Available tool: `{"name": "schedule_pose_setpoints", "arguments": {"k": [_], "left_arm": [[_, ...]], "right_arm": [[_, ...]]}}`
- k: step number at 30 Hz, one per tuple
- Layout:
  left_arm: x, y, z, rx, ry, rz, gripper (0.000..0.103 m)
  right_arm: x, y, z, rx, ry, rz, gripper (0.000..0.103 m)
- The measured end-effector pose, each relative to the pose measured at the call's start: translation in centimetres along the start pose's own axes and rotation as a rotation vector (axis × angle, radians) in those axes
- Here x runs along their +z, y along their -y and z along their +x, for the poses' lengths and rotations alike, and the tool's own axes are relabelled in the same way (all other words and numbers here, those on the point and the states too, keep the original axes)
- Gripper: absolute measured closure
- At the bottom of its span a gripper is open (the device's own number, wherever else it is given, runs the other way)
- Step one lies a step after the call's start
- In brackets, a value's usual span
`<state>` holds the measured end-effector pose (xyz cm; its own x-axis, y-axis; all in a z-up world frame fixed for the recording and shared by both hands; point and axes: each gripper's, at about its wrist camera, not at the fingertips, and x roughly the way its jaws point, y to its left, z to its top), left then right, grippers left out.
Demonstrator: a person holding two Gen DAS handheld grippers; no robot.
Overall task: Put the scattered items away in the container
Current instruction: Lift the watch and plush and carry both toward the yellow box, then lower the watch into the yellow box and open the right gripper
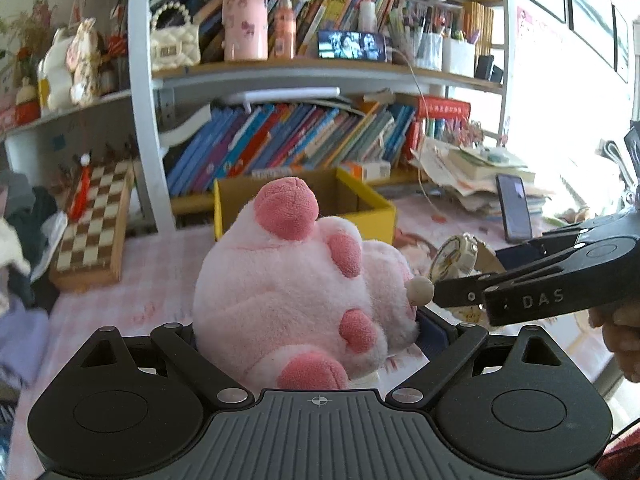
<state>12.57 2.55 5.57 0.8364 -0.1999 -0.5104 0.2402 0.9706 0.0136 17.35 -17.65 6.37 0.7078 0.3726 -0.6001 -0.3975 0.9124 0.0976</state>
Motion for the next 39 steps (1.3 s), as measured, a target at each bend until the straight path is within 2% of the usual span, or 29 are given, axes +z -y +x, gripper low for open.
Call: {"name": "schedule_pose_setpoints", "arguments": {"k": [7,12,15,19,24,28,30,39], "left_arm": [[5.5,-1.7,3.9,0.028,0.056,0.015,0.008],[9.3,-4.2,7.9,0.003,0.036,-0.099,0.008],[10.9,-4.8,10.7,0.067,0.034,-0.07,0.008],[11.7,-5.3,14.7,0.125,-0.019,-0.018,0.008],[11.1,-4.8,19.0,0.167,-0.124,0.054,0.008],[10.5,-4.6,21.8,0.185,-0.194,0.089,0.008],[10.4,-4.5,23.0,0.179,-0.225,0.103,0.008],[9.7,-3.4,28.0,0.157,-0.388,0.288,0.007]], "right_arm": [[6.5,2.6,3.4,0.022,0.084,-0.061,0.039],[11.4,4.3,7.4,0.062,0.108,-0.059,0.039],[14.0,4.9,10.3,0.085,0.115,-0.057,0.039],[16.4,5.6,14.5,0.07,0.088,-0.129,0.039],[16.6,6.4,20.1,0.043,0.0,-0.273,0.039],[15.7,6.4,23.4,0.063,-0.067,-0.396,0.039],[15.2,6.1,24.5,0.075,-0.082,-0.471,0.039],[13.9,5.0,29.0,0.092,-0.176,-0.76,0.039]]}}
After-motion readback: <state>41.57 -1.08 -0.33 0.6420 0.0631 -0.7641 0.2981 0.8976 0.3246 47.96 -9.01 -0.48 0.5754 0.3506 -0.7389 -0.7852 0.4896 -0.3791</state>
